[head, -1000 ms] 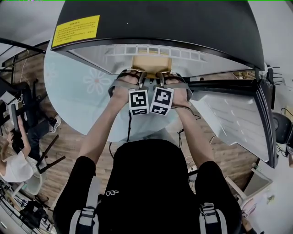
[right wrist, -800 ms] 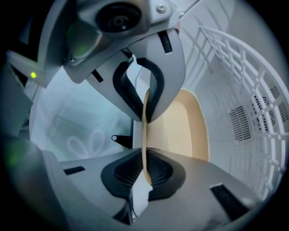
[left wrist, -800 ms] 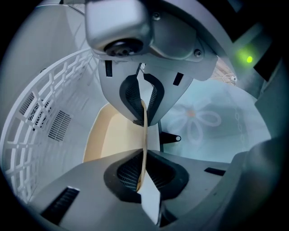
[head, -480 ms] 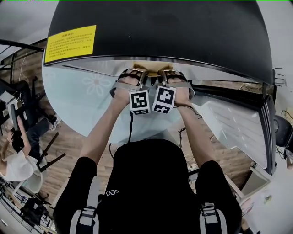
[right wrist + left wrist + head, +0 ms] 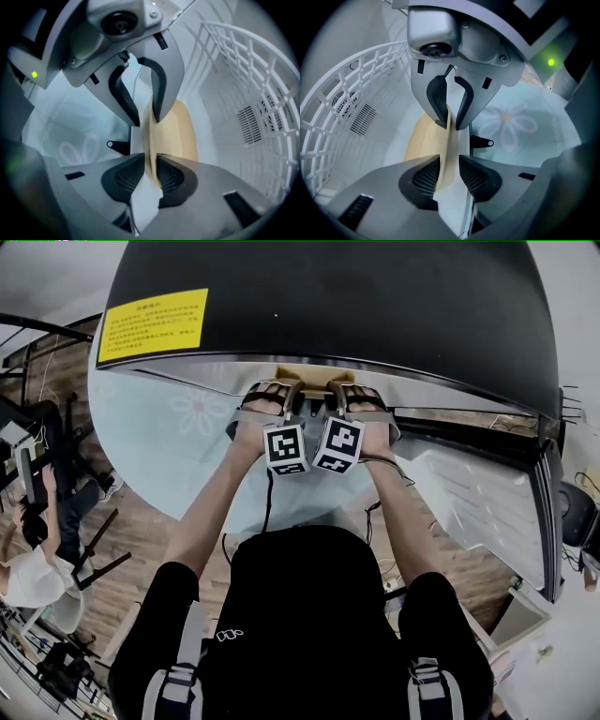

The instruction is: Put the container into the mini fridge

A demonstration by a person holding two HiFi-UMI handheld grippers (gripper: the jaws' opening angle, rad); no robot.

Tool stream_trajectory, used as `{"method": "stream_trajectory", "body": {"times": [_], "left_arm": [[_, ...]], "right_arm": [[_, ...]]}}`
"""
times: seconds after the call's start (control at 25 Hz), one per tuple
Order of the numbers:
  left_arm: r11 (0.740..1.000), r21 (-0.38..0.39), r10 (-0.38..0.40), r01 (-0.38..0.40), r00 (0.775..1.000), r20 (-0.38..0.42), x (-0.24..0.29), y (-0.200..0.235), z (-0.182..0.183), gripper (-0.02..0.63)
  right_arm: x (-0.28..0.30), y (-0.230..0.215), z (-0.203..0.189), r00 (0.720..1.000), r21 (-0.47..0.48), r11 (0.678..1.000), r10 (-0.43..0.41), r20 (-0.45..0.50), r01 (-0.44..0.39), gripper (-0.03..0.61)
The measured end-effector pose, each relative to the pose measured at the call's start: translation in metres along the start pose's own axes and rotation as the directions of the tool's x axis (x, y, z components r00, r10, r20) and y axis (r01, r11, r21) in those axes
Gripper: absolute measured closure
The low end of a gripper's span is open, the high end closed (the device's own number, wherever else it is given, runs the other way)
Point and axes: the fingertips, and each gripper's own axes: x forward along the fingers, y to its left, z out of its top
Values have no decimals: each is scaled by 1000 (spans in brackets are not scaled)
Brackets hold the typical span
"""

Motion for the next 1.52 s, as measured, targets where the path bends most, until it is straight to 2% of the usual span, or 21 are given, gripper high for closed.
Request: {"method": "stream_trajectory", "body": {"times": [0.16,0.4,0.6,0.84,0.96,1.08,1.16,1.32,1.4,1.52], "left_arm": [[994,-98,43,-43,999,5,-8,6,-2,449],[960,-258,121,-106,992,41,-33,19,4,454],[936,-320,172,-143,983,63,-65,22,17,481],[880,-423,283,-214,953,107,-109,37,27,538],[841,-484,339,-241,932,124,-128,39,38,572],[787,-564,389,-249,911,140,-146,42,43,599],[748,-619,411,-238,899,151,-158,43,44,599],[673,-711,442,-203,881,167,-178,41,46,600],[632,-753,456,-183,874,171,-186,40,47,600],[554,-819,476,-149,864,164,-195,38,44,600]], "right_arm": [[-10,-4,0,999,42,998,-47,23,46,483],[-37,-6,0,990,148,982,-124,62,114,483],[-71,-9,2,975,228,957,-204,87,180,509],[-108,-13,15,953,351,913,-270,140,208,535],[-126,-11,10,939,424,883,-296,172,201,545],[-141,-10,8,926,500,845,-322,197,188,557],[-151,-10,7,917,538,823,-341,207,185,571],[-169,-8,10,898,572,799,-376,230,188,571],[-178,-9,12,883,609,774,-396,252,173,571],[-190,-9,17,858,688,717,-421,294,116,571]]}}
